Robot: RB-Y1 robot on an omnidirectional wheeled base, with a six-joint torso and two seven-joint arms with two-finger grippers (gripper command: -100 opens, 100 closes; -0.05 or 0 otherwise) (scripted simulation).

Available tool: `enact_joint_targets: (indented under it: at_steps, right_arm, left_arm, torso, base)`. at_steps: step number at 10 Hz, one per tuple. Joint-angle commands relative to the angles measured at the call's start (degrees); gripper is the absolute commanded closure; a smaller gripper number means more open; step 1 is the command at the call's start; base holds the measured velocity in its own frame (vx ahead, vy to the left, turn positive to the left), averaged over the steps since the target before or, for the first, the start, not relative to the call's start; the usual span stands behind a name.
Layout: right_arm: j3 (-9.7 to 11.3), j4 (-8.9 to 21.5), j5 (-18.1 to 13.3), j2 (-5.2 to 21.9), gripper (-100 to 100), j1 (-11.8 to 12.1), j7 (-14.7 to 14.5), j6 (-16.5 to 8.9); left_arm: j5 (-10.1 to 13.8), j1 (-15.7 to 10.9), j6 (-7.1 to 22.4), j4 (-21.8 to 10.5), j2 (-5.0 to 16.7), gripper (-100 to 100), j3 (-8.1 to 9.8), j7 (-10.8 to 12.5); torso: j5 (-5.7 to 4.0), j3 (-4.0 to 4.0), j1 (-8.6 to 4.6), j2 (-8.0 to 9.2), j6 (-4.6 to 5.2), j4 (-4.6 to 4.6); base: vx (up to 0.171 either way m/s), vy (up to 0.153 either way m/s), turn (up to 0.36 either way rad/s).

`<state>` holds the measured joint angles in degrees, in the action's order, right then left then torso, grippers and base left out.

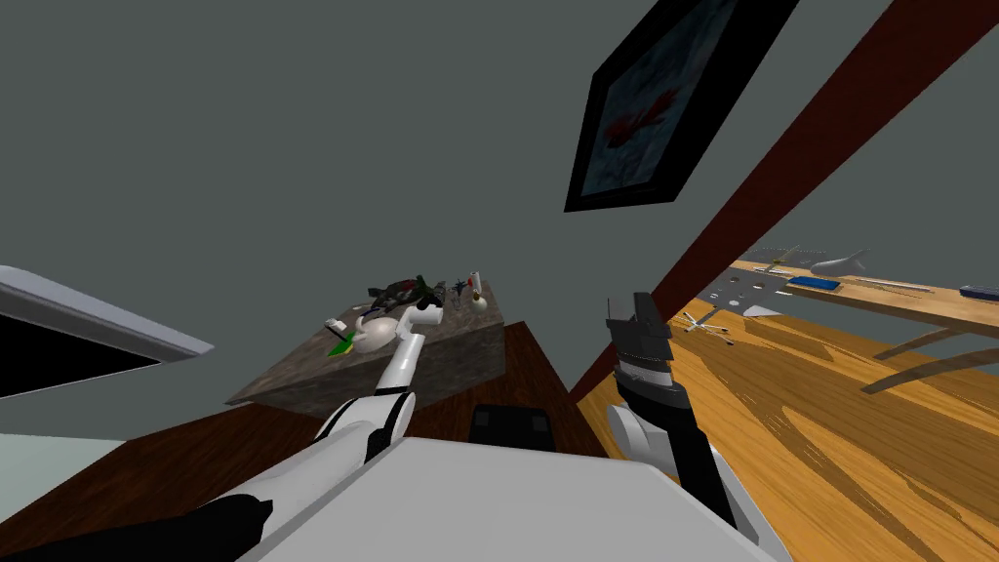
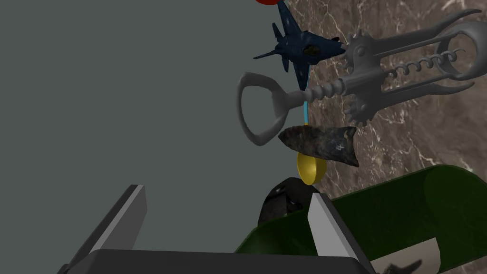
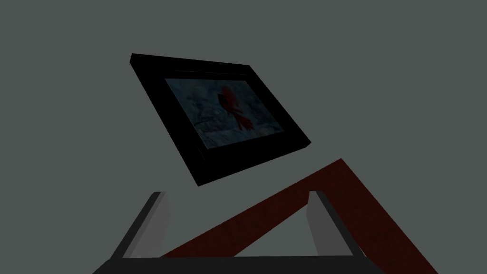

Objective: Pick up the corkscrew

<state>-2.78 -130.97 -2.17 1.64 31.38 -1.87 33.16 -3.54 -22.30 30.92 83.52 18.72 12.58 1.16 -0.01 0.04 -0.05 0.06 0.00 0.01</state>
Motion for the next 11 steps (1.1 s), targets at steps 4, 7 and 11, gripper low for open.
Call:
enact_joint_targets:
  at_steps: [4, 7, 11]
  right_arm:
    - [0.0, 0.0, 0.0, 0.0, 0, 0.0, 0.0, 0.0]
    - [0.0, 0.0, 0.0, 0.0, 0, 0.0, 0.0, 0.0]
    - [0.0, 0.0, 0.0, 0.0, 0, 0.0, 0.0, 0.0]
  left_arm:
    - [-0.7, -4.7, 7.3, -5.5, 1.2, -100, 0.6, 0.6]
    - [-1.3, -7.7, 11.7, -8.9, 2.1, -100, 0.96, 1.0]
    - [-2.3, -13.1, 17.7, -15.2, 3.9, -100, 1.52, 2.0]
  torso:
    - [0.0, 0.0, 0.01, -0.01, -0.01, 0.0]
    - [0.01, 0.0, 0.04, 0.0, -0.08, 0.0]
    - [0.03, -0.01, 0.11, -0.02, -0.1, -0.01]
  base:
    - [-0.013, -0.019, -0.123]
    - [-0.01, -0.015, -0.111]
    - [-0.002, -0.007, -0.141]
